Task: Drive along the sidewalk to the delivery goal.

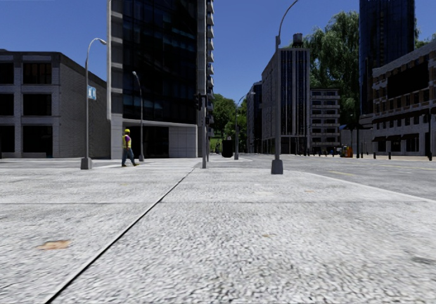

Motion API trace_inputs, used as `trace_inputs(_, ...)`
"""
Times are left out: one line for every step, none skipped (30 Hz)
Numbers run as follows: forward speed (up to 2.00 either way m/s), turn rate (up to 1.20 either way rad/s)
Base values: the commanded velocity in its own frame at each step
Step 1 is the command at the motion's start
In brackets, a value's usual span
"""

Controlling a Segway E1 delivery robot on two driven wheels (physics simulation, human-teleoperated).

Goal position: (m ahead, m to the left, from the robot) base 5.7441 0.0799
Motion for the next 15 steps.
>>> trace_inputs(2.0, 0.0)
trace_inputs(2.0, 0.0)
trace_inputs(2.0, 0.0)
trace_inputs(2.0, 0.0)
trace_inputs(2.0, 0.0)
trace_inputs(2.0, 0.0)
trace_inputs(2.0, 0.0)
trace_inputs(2.0, 0.0)
trace_inputs(2.0, 0.0)
trace_inputs(2.0, 0.0)
trace_inputs(2.0, 0.0)
trace_inputs(2.0, 0.0)
trace_inputs(2.0, 0.0)
trace_inputs(2.0, 0.0)
trace_inputs(2.0, 0.0)
